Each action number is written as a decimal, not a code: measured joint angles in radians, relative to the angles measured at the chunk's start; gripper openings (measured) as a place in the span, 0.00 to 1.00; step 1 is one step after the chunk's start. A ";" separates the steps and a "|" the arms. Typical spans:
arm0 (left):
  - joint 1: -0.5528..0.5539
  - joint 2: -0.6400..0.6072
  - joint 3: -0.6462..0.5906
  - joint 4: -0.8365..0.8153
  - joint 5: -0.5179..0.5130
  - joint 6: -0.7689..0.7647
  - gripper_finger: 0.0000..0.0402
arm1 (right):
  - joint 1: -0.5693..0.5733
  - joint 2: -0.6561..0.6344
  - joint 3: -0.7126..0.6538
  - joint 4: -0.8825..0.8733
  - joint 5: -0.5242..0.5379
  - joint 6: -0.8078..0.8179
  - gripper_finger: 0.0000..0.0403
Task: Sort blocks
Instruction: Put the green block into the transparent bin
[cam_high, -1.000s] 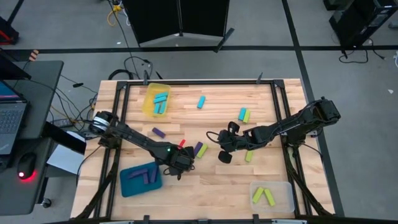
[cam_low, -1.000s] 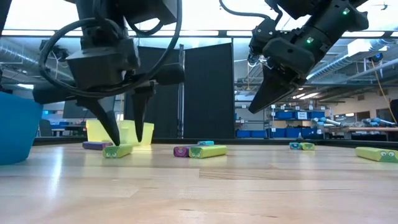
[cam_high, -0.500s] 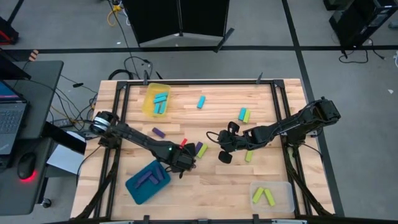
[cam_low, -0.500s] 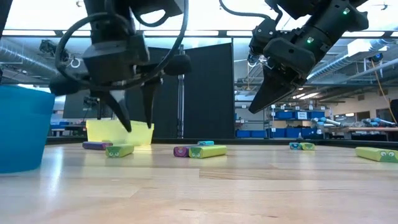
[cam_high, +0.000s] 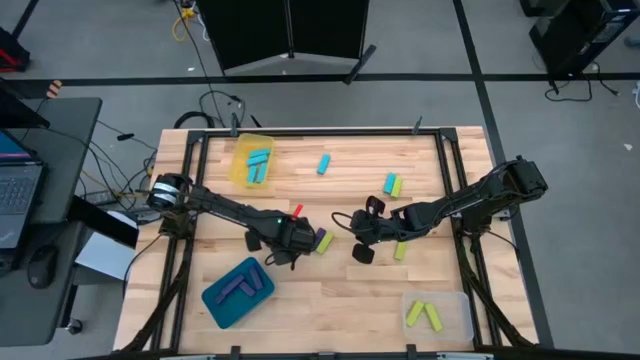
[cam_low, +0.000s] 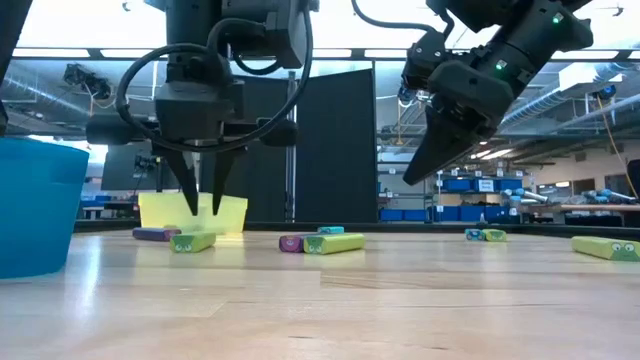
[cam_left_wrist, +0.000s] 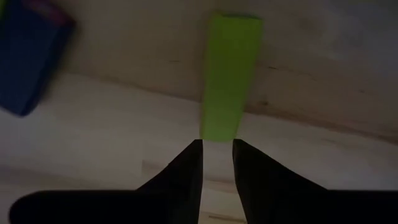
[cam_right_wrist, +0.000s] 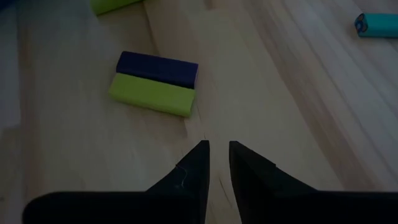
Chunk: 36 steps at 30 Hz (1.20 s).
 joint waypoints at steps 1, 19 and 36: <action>-0.001 0.000 -0.004 -0.003 0.000 0.016 0.23 | 0.000 0.000 0.000 -0.003 0.000 0.000 0.18; -0.014 0.000 -0.005 0.032 0.071 0.089 0.37 | 0.000 0.000 0.000 -0.022 -0.006 -0.018 0.18; -0.012 0.008 -0.143 0.221 0.019 0.109 0.46 | 0.000 0.000 0.000 -0.032 -0.017 -0.019 0.18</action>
